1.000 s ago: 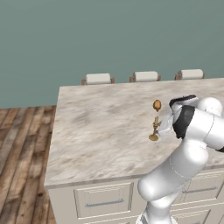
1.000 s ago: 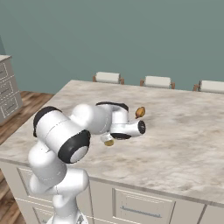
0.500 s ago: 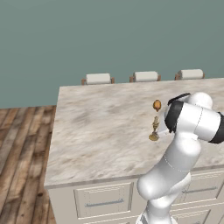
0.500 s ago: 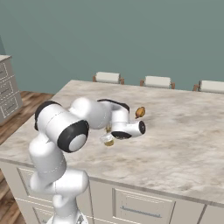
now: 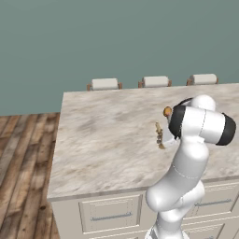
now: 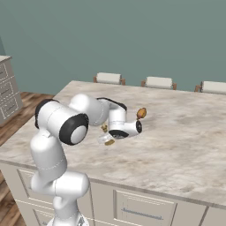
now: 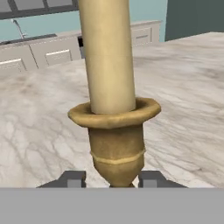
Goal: Pick the candle and candle from the dining table and place them in the open cabinet. Close the cabinet after placing the objects.
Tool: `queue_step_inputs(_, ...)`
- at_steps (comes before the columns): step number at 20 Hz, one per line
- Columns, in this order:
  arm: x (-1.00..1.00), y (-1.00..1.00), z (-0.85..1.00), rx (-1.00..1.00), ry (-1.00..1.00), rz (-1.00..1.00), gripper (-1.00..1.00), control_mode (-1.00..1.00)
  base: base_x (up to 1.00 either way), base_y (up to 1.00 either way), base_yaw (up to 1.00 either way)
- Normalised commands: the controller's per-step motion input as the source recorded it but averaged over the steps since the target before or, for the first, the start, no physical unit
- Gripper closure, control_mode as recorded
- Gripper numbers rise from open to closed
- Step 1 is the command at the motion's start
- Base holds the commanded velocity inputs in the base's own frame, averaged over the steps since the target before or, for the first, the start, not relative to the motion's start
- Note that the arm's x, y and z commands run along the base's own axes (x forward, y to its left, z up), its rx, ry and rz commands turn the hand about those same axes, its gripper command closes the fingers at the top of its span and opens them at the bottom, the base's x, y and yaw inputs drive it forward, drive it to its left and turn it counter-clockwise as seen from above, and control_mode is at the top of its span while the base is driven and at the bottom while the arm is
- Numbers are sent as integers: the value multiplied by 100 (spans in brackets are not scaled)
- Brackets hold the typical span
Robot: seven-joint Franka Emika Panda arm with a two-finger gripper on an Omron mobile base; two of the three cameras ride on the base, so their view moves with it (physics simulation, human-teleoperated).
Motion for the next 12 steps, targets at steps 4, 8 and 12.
queue_step_inputs(4,0,-1,0,2,0,0,100,-100,0,0,0)
queue_step_inputs(8,-10,-1,23,14,-4,2,100,-100,0,0,0)
queue_step_inputs(12,-4,1,51,10,-6,1,100,-100,0,0,0)
